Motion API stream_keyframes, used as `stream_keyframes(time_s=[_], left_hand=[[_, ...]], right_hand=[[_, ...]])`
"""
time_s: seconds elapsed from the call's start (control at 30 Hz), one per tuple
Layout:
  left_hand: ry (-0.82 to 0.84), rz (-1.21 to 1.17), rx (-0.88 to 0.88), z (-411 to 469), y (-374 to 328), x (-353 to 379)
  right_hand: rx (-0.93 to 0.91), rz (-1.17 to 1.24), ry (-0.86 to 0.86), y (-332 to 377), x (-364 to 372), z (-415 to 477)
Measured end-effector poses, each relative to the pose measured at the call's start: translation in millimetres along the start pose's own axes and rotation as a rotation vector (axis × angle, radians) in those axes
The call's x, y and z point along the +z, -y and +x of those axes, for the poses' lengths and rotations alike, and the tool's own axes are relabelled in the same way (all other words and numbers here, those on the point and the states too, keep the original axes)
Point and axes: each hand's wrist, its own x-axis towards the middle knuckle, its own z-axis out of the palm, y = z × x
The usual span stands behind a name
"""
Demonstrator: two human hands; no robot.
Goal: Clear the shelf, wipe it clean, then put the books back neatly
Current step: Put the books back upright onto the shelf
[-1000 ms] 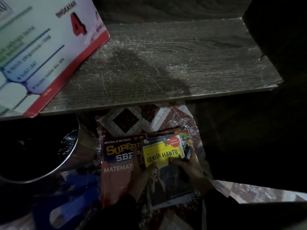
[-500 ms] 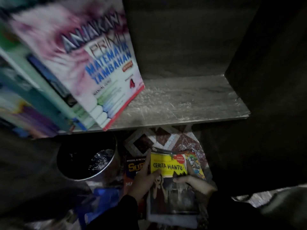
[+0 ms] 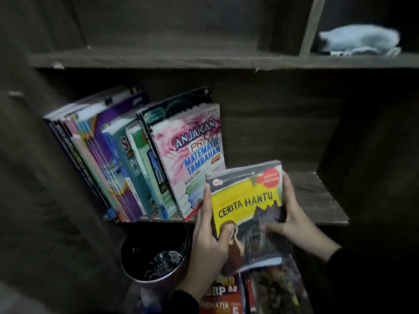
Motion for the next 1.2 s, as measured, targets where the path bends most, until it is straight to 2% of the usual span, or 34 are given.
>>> stream_keyframes(time_s=[0.13, 0.23, 0.33, 0.47, 0.57, 0.67, 0.83, 1.0, 1.1, 1.2], left_hand=[[-0.205, 0.104, 0.152, 50.5, 13.3, 11.3], [-0.262, 0.209, 0.211, 82.1, 24.4, 15.5], [-0.288, 0.268, 0.219, 105.1, 41.9, 20.1], [-0.373, 0.319, 0.262, 122.4, 65.5, 33.7], [-0.413, 0.328, 0.266, 122.1, 77.4, 39.5], [-0.422, 0.453, 0.323, 116.2, 92.0, 41.1], [-0.368, 0.584, 0.275, 84.4, 115.7, 52.6], [-0.288, 0.564, 0.184, 59.4, 145.9, 60.9], [-0.291, 0.542, 0.122, 62.8, 148.1, 66.6], [-0.298, 0.507, 0.159, 70.0, 143.6, 72.2]], right_hand=[[-0.124, -0.148, -0.036, 15.4, 0.9, 66.8], [-0.144, -0.178, -0.084, 12.5, 2.0, 112.1], [-0.109, -0.170, -0.112, 3.6, 3.4, 151.8], [-0.023, -0.163, -0.070, -0.1, 0.5, 188.5], [-0.034, -0.195, -0.016, 1.1, -1.4, 201.2], [-0.027, -0.220, 0.018, -11.9, 1.8, 206.2], [0.066, -0.153, -0.124, -63.4, 21.3, 188.8], [0.085, -0.249, -0.275, -98.5, 45.0, 160.8], [0.086, -0.218, -0.279, -103.6, 48.4, 166.0], [0.111, -0.227, -0.286, -102.3, 42.9, 173.2]])
